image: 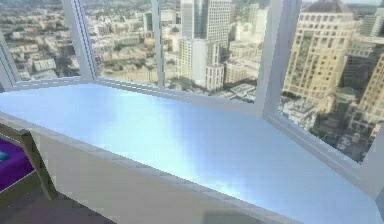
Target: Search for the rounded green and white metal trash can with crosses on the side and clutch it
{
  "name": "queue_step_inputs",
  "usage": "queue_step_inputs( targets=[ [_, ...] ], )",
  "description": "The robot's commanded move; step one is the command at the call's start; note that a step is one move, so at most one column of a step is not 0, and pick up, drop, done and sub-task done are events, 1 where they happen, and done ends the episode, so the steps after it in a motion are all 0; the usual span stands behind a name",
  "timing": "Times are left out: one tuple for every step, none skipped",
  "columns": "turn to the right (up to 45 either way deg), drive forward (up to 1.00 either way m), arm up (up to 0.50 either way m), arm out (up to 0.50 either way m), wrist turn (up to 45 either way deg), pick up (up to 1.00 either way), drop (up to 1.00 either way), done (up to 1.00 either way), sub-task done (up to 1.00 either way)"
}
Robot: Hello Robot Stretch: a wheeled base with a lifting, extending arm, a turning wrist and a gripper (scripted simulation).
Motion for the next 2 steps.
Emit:
queue_step_inputs(
  targets=[
    [0.0, 0.0, 0.2, 0.0, 0.0, 0.0, 0.0, 0.0, 0.0],
    [0.0, 0.0, 0.0, 0.46, 0.0, 0.0, 0.0, 0.0, 0.0]
  ],
)
